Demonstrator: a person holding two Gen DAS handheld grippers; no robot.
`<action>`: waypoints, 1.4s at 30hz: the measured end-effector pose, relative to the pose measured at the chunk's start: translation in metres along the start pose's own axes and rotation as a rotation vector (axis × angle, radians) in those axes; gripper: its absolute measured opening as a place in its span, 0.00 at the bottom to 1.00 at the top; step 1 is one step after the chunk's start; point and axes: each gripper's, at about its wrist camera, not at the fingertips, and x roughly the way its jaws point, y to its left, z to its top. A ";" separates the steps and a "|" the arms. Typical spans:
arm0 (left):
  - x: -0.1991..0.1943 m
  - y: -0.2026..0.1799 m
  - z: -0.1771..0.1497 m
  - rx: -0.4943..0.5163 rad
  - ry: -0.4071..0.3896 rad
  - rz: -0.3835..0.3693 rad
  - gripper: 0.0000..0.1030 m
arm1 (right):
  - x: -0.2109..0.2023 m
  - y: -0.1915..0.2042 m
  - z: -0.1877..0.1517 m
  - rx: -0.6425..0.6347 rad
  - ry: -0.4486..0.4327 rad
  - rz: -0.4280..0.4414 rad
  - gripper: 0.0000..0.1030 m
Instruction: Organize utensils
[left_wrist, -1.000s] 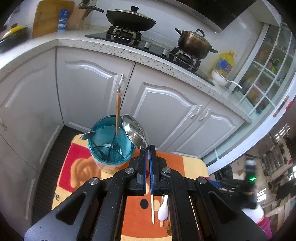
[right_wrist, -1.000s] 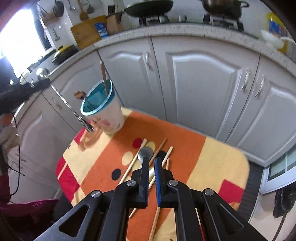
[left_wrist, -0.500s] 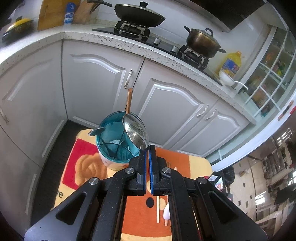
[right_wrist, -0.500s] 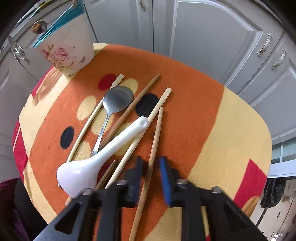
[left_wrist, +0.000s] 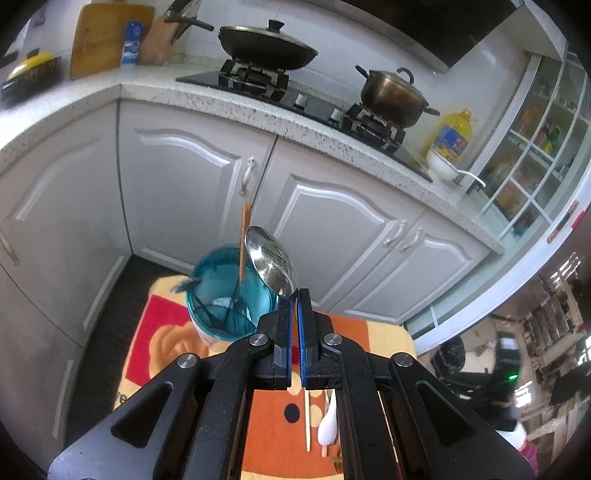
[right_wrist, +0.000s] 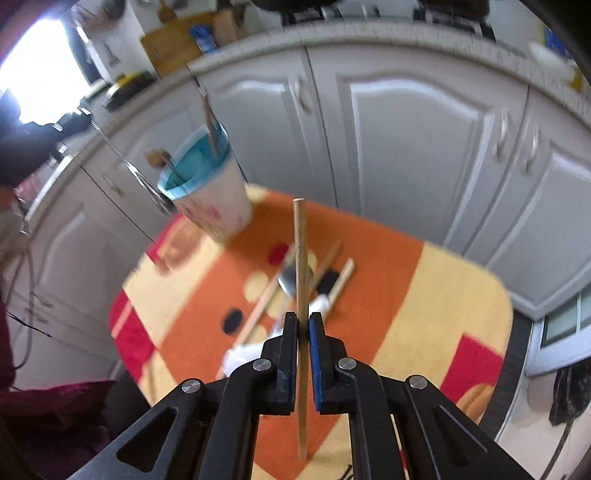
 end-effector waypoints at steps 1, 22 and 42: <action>-0.002 0.001 0.004 0.001 -0.007 0.005 0.01 | -0.008 0.005 0.009 -0.013 -0.023 0.011 0.05; 0.053 0.047 0.057 0.051 -0.023 0.234 0.01 | -0.026 0.121 0.185 -0.299 -0.195 0.108 0.05; 0.131 0.063 0.039 0.046 0.114 0.275 0.01 | 0.126 0.083 0.193 -0.113 0.008 0.166 0.06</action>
